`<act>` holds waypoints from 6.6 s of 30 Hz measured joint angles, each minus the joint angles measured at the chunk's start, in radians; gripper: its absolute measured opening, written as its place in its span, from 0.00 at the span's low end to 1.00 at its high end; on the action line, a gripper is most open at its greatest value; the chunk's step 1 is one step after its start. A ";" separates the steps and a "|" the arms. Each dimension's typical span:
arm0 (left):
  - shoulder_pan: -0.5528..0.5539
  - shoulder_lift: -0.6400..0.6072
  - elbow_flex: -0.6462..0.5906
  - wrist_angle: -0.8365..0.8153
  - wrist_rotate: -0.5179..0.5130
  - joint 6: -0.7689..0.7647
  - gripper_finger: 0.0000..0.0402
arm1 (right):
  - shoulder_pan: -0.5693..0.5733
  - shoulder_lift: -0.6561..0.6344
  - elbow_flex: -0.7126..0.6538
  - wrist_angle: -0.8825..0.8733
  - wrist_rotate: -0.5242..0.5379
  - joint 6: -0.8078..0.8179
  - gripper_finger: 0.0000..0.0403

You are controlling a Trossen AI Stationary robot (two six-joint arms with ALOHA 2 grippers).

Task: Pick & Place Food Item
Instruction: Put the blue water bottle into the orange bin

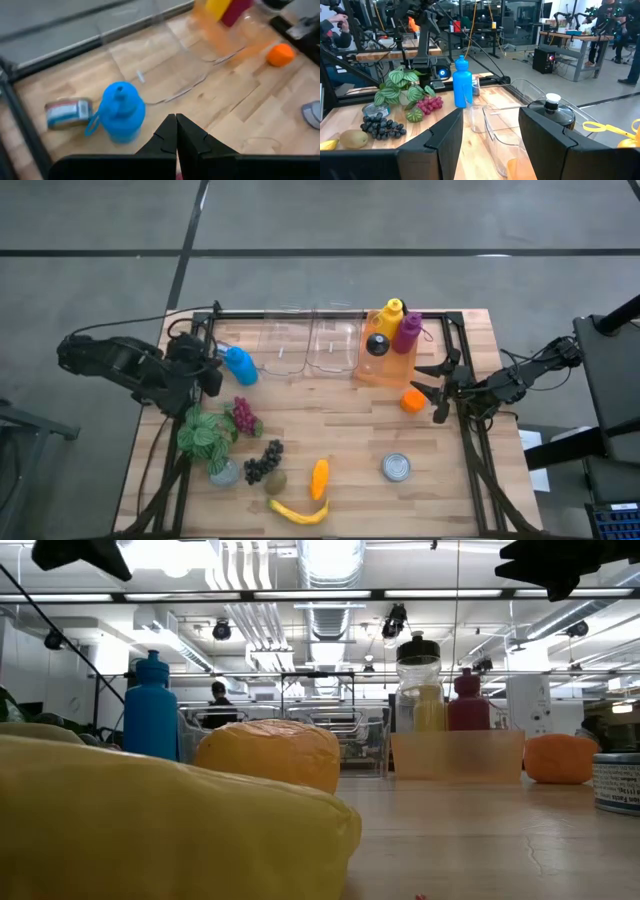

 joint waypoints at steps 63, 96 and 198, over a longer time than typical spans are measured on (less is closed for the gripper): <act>0.938 0.420 0.122 -0.043 0.723 1.035 0.70 | 0.000 0.000 0.000 0.000 0.000 0.000 0.47; 0.972 0.425 0.053 0.016 0.714 1.174 0.70 | 0.000 0.000 0.000 0.000 0.000 -0.001 0.47; 0.978 0.430 0.175 -0.086 0.740 1.079 0.14 | 0.000 0.000 0.000 0.000 0.000 0.000 0.47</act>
